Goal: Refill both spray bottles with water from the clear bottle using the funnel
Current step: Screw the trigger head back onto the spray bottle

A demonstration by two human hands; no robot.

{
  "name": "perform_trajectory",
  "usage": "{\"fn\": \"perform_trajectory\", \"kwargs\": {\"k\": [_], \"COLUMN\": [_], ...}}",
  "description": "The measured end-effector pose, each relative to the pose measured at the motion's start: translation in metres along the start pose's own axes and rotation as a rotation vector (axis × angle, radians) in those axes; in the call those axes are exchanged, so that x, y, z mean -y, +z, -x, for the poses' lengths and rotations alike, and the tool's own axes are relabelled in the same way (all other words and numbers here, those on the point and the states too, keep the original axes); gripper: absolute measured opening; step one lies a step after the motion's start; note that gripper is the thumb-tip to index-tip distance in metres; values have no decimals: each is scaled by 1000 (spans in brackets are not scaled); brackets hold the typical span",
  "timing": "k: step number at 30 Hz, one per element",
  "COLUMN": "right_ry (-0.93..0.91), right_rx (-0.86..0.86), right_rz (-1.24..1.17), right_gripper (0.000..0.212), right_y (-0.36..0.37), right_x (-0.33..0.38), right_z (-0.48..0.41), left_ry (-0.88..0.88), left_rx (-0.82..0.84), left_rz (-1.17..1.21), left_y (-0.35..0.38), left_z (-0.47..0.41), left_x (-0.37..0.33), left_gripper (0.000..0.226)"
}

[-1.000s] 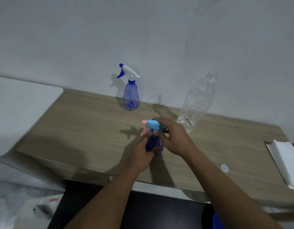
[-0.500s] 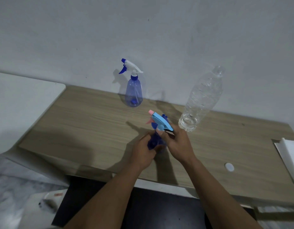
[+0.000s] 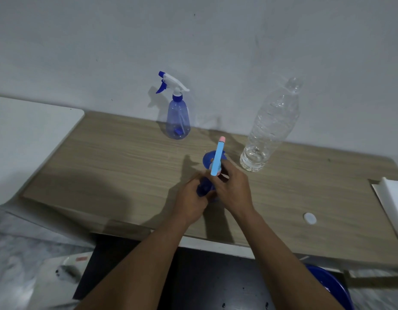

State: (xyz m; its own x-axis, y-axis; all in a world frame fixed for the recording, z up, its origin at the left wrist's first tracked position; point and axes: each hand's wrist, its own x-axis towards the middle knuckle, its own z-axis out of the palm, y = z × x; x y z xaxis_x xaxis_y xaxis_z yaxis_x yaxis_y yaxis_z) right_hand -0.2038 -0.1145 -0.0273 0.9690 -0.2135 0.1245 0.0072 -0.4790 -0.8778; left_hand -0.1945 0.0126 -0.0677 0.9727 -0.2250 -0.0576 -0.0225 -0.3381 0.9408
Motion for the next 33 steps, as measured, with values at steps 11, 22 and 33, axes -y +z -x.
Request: {"fn": "perform_trajectory", "kwargs": {"k": [11, 22, 33], "right_ry": [94, 27, 42], "right_rx": [-93, -52, -8], "right_rz": [-162, -147, -122], "right_gripper": [32, 9, 11], "right_y": [1, -1, -5], "right_x": [8, 3, 4], "right_z": [5, 10, 7], "left_ry": [4, -4, -16], "left_rx": [-19, -1, 9], "left_rz": [14, -21, -31], "left_y": [1, -3, -5], "left_z": [2, 1, 0], "left_x": [-8, -8, -6], "left_gripper": [41, 49, 42]}}
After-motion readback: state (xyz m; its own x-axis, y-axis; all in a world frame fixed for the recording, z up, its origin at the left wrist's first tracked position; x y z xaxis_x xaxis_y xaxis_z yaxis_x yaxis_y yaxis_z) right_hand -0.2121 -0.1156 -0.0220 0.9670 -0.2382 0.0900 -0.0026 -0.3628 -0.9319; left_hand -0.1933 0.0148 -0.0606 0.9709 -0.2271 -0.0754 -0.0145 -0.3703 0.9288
